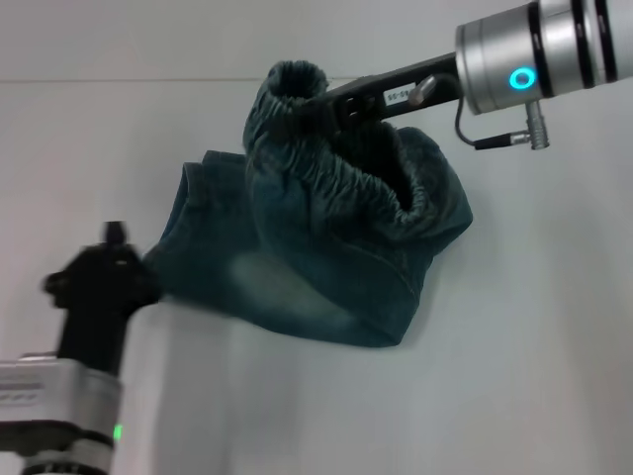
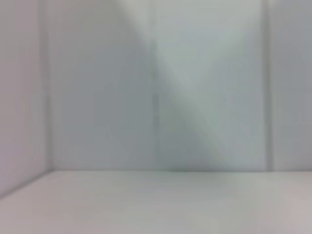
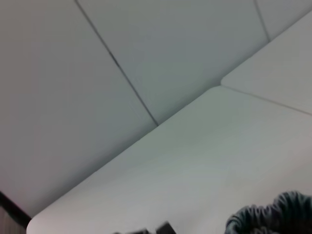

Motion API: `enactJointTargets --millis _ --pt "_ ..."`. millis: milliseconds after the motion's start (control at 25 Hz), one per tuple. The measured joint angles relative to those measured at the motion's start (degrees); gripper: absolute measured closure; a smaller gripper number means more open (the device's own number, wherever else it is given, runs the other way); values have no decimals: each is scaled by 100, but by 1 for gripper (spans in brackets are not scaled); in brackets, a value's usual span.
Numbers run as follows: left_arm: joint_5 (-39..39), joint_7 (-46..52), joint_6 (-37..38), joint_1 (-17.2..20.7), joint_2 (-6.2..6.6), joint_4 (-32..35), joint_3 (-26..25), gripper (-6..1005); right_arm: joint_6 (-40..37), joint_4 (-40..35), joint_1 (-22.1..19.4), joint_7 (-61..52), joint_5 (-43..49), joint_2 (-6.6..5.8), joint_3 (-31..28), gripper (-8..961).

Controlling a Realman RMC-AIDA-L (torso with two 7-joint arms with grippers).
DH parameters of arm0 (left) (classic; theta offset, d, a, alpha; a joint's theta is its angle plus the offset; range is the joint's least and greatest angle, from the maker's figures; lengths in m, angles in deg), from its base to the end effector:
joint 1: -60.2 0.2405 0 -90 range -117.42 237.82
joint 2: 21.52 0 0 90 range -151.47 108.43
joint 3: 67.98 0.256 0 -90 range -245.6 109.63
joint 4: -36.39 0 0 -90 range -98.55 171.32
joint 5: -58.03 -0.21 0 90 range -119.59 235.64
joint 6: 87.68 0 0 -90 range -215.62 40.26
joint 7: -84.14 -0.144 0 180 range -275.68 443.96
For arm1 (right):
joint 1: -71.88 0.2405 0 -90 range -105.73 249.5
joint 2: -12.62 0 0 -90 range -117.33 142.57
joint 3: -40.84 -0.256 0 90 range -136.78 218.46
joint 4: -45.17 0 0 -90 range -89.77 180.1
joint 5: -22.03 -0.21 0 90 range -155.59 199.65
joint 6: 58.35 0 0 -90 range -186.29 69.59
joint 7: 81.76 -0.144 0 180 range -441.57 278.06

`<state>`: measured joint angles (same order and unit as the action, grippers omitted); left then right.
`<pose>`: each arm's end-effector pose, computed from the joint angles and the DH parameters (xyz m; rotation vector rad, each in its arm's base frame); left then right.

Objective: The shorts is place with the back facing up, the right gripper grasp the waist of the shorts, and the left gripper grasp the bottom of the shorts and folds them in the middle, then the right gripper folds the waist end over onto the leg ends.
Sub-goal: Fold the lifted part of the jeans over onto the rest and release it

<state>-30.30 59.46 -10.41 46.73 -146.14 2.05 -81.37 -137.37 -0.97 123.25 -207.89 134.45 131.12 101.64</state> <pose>-0.2740 0.2377 -0.0994 -1.4850 -0.6289 -0.6204 0.0964 0.4099 -0.0216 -2.8701 0.9777 0.5223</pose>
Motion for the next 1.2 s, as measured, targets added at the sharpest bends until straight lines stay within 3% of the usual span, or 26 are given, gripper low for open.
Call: enactJointTargets --millis 520,920,1000,1080,1200 --pt "0 -38 490 165 -1 99 -294 998 339 635 546 370 206 94 414 771" --pt "-43 89 586 -27 0 60 -229 997 722 503 591 700 147 149 716 712" --pt "-46 118 581 -55 2 61 -207 998 750 393 541 795 80 145 681 700" --pt "-51 190 606 -80 10 77 -182 998 739 153 379 840 28 137 671 621" --pt "-55 292 712 -86 16 110 -163 998 487 -426 -153 1021 -58 132 680 503"
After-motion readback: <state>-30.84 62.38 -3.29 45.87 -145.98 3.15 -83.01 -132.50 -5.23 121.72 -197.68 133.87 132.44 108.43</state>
